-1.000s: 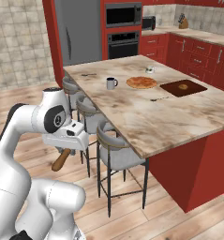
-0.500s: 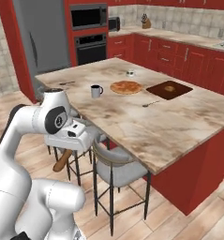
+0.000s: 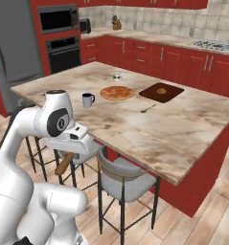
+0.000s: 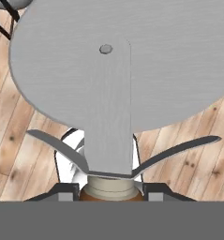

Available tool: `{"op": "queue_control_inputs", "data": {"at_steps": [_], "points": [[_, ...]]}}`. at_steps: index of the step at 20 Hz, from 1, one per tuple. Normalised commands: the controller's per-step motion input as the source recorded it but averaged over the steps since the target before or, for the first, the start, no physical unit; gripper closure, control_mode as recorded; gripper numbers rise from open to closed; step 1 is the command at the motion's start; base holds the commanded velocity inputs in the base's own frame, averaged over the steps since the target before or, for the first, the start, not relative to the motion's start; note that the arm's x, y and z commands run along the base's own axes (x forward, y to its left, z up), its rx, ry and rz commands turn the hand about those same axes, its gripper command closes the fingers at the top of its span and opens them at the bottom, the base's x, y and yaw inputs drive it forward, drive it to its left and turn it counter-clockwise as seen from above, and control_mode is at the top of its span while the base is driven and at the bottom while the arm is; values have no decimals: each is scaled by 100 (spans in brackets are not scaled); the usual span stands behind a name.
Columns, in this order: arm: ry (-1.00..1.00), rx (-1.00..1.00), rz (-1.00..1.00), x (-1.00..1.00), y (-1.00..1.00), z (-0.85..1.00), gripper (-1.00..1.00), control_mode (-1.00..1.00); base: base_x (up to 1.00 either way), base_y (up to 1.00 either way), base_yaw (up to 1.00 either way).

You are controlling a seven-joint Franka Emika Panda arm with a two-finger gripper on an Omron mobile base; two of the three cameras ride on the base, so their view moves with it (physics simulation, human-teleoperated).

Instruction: Take the pizza cutter from the drawer on the left and place it on the dining counter for cutting.

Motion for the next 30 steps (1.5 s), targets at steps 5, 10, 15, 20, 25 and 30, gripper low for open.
{"op": "queue_control_inputs", "data": {"at_steps": [5, 10, 15, 20, 25, 30], "points": [[0, 0, 0, 0, 0, 0, 100, 100, 29, 93, -45], [0, 0, 0, 0, 0, 0, 100, 100, 10, 85, -51], [0, 0, 0, 0, 0, 0, 100, 100, 12, 71, -49], [0, 0, 0, 0, 0, 0, 100, 100, 36, 24, -26], [0, 0, 0, 0, 0, 0, 100, 100, 47, 59, -20], [0, 0, 0, 0, 0, 0, 100, 100, 32, 36, -17]]}}
